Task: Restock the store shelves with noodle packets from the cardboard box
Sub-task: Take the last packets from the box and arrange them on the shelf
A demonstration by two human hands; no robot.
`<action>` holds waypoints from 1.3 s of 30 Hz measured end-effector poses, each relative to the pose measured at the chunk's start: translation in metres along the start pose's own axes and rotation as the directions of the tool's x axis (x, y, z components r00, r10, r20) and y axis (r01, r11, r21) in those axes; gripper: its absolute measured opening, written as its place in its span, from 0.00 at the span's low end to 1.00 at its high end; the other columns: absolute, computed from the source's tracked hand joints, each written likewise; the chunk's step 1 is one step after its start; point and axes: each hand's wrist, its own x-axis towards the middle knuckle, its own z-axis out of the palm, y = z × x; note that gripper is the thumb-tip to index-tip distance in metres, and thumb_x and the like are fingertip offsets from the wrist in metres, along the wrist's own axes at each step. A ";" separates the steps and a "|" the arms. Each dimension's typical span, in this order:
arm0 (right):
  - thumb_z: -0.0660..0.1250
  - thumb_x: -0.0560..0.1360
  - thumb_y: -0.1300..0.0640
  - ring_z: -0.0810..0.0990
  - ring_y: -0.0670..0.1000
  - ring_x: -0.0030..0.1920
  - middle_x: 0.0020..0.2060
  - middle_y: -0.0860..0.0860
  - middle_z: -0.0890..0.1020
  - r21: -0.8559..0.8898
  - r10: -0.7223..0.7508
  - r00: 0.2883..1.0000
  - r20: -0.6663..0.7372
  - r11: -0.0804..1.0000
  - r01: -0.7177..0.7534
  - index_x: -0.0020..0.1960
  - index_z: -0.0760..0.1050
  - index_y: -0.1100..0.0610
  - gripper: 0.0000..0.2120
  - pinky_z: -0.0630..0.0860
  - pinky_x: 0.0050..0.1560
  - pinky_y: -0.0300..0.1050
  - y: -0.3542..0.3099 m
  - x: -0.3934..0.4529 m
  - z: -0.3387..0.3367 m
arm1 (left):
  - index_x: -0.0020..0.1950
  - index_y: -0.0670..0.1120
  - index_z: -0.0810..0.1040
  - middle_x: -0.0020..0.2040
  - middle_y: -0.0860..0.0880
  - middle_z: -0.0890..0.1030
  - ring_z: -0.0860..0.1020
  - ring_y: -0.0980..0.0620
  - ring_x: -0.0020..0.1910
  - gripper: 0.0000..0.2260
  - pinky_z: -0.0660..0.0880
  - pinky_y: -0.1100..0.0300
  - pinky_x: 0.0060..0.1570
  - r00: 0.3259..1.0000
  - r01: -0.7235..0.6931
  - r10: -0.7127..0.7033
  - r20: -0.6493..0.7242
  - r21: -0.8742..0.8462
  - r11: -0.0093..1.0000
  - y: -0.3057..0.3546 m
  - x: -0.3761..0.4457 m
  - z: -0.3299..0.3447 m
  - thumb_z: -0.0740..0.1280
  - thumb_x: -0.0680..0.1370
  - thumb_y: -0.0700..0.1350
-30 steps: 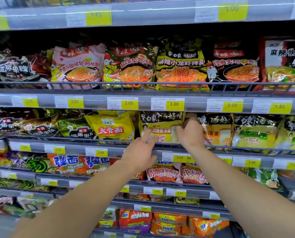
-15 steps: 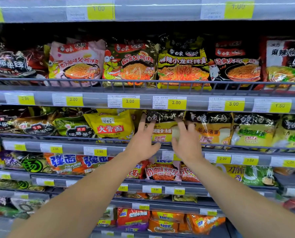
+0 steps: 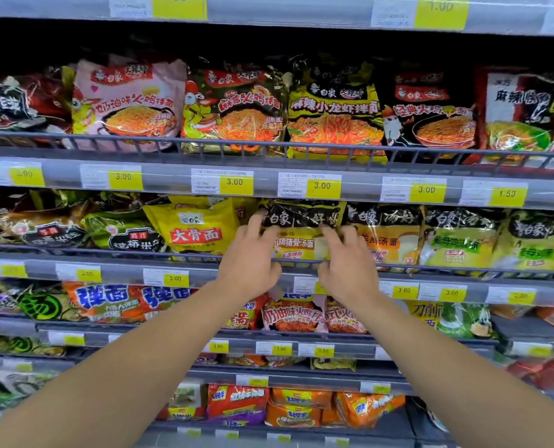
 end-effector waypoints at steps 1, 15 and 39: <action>0.67 0.72 0.59 0.71 0.59 0.57 0.61 0.56 0.70 -0.004 -0.041 0.998 -0.051 0.999 0.040 0.72 0.67 0.54 0.29 0.74 0.56 0.52 -0.001 -0.002 0.000 | 0.73 0.48 0.65 0.75 0.45 0.56 0.64 0.41 0.68 0.28 0.74 0.51 0.57 0.999 -0.025 0.026 -0.034 0.046 0.999 0.001 -0.002 0.000 0.67 0.74 0.48; 0.62 0.75 0.54 0.68 0.56 0.64 0.69 0.51 0.62 -0.060 -0.085 0.966 0.242 0.993 0.102 0.74 0.63 0.50 0.28 0.78 0.47 0.49 -0.010 -0.002 0.008 | 0.77 0.46 0.58 0.77 0.47 0.50 0.65 0.42 0.71 0.34 0.75 0.50 0.59 0.978 -0.041 0.050 0.204 -0.050 0.998 -0.013 -0.002 0.017 0.68 0.75 0.49; 0.66 0.73 0.49 0.63 0.61 0.71 0.75 0.52 0.58 -0.045 0.074 0.947 0.312 0.997 -0.063 0.77 0.57 0.52 0.36 0.69 0.67 0.54 -0.037 -0.007 -0.017 | 0.79 0.48 0.52 0.80 0.48 0.48 0.69 0.44 0.70 0.36 0.75 0.50 0.60 0.968 0.100 -0.059 0.245 -0.156 0.983 -0.021 -0.013 -0.013 0.67 0.76 0.50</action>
